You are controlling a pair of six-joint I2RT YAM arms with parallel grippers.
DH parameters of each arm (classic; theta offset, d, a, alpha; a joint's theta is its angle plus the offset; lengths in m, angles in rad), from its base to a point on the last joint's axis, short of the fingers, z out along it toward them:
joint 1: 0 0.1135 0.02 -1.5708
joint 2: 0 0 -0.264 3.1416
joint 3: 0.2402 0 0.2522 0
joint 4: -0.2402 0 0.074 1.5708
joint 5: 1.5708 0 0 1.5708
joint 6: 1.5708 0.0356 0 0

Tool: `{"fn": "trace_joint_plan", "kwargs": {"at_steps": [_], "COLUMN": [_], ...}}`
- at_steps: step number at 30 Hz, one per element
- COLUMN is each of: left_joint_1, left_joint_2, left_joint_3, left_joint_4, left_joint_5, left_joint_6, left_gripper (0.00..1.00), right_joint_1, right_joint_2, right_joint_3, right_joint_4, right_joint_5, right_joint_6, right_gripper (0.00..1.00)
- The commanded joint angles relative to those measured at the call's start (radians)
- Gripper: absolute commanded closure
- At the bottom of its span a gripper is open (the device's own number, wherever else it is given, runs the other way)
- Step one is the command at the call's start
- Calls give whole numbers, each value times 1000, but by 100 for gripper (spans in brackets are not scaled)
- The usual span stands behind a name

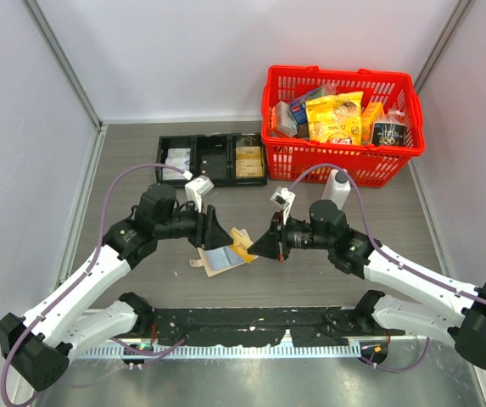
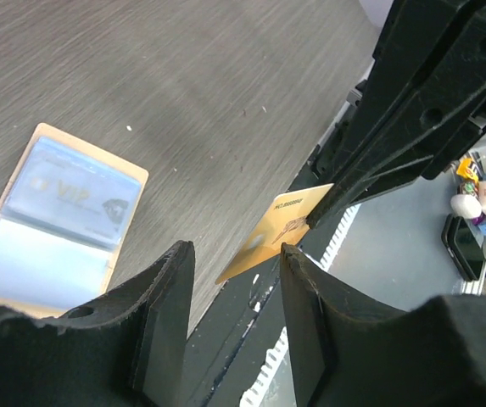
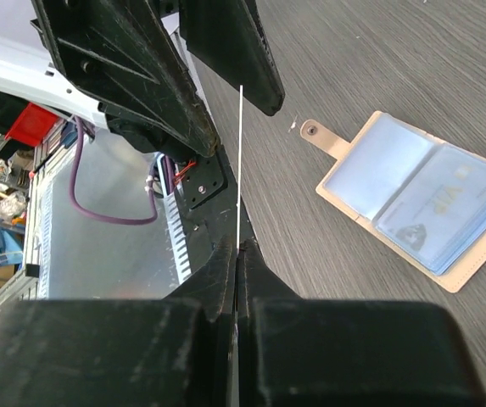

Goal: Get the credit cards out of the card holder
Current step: Place the credit card in the storage box.

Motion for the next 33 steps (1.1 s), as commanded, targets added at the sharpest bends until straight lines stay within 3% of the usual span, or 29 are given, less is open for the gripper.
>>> {"fn": "trace_joint_plan", "kwargs": {"at_steps": [1, 9, 11, 15, 17, 19, 20, 22, 26, 29, 33], "left_joint_1": [4, 4, 4, 7, 7, 7, 7, 10, 36, 90, 142], "left_joint_2": [-28, -42, -51, -64, -62, -50, -39, -12, 102, 244, 438], "left_joint_3": [-28, -71, -69, -66, -63, -54, -50, -33, 4, 24, 93], "left_joint_4": [56, 150, 150, 150, 150, 153, 158, 164, 210, 346, 501], "left_joint_5": [105, 177, 166, 116, 88, 64, 39, -39, -183, -189, -202], "left_joint_6": [10, -55, -55, -55, -67, -76, -79, -90, -125, -200, -288], "left_gripper": [53, 65, 72, 100, 100, 100, 100, 100, 100, 100, 100], "right_joint_1": [-4, -10, -10, -27, -35, -41, -43, -43, -43, -44, -43], "right_joint_2": [-37, -37, -36, -34, -31, -23, -23, -26, -63, -85, -121], "right_joint_3": [31, 22, 14, 2, 3, 14, 20, 26, 30, 19, -4], "right_joint_4": [21, 55, 58, 57, 37, -9, -26, -66, -155, -196, -213], "right_joint_5": [-33, -50, -50, -26, 17, 88, 148, 250, 494, 644, 709], "right_joint_6": [-28, -10, -10, -4, 6, 6, 4, 7, 7, 7, 6], "right_gripper": [99, 99, 99, 98, 92, 74, 54, 36, 26, 23, 22]}}
